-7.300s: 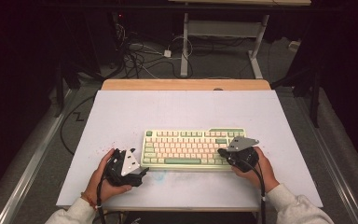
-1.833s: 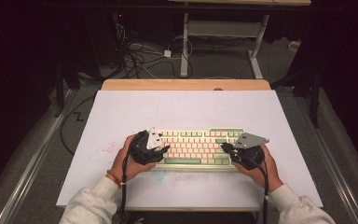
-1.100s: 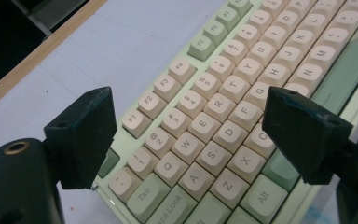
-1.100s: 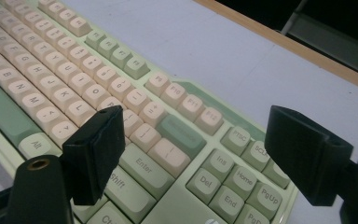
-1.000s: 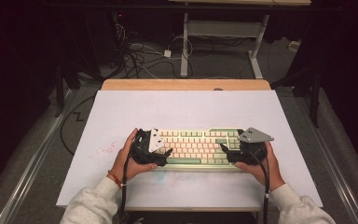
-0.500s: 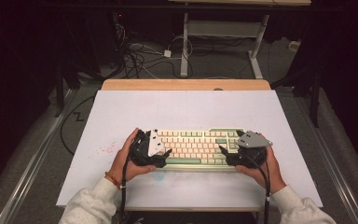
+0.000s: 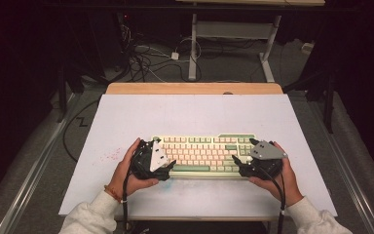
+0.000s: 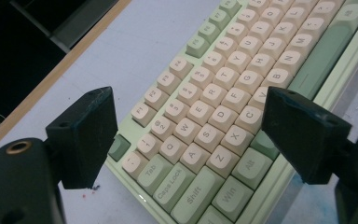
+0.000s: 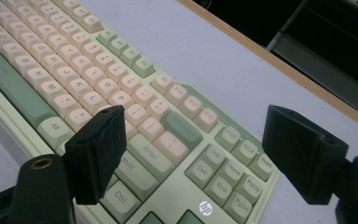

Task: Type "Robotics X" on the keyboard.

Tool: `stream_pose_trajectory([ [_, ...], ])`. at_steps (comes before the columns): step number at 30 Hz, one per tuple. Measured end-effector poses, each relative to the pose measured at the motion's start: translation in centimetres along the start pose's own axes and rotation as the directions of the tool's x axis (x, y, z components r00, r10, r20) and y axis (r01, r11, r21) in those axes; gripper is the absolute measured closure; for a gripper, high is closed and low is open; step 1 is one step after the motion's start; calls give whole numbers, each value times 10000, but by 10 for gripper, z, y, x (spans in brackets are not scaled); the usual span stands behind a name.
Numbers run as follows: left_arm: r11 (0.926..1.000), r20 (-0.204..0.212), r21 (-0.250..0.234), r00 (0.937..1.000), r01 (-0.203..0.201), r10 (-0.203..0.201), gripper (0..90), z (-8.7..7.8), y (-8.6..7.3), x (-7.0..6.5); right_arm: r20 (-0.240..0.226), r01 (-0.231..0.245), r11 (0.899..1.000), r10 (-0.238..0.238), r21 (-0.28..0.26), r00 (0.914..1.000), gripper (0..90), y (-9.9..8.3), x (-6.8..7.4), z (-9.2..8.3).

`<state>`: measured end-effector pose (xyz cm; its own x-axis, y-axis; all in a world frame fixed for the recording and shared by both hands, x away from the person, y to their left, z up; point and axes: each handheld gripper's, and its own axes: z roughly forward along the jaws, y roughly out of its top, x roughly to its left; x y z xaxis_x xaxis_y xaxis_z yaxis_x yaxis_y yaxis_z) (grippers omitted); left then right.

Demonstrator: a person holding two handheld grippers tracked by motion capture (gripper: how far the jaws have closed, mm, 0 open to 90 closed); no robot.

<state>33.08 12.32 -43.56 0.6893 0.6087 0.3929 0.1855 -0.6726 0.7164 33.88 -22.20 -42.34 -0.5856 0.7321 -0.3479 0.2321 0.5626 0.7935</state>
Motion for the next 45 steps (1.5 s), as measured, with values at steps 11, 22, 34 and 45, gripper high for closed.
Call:
stream_pose_trajectory([
  [11, 9999, -91, -25, 9999, -112, 112, 171, -7, -5, -2, 82, -64, 9999, 65, -150, 9999, 211, -4, 0, -8],
  [22, 9997, -126, -135, 9997, -199, 197, 165, -13, -10, -5, 413, 52, 10000, -50, -54, 9991, 210, -10, -2, -17],
  [34, 9995, -180, -170, 9995, -280, 277, 165, -19, -23, -4, 584, 38, 10000, -35, -59, 9983, 231, -17, -5, -25],
  [45, 9999, -97, -76, 9999, -111, 110, 164, -25, -37, -1, 635, 9, 9999, -2, -119, 9980, 217, -26, -9, -34],
])
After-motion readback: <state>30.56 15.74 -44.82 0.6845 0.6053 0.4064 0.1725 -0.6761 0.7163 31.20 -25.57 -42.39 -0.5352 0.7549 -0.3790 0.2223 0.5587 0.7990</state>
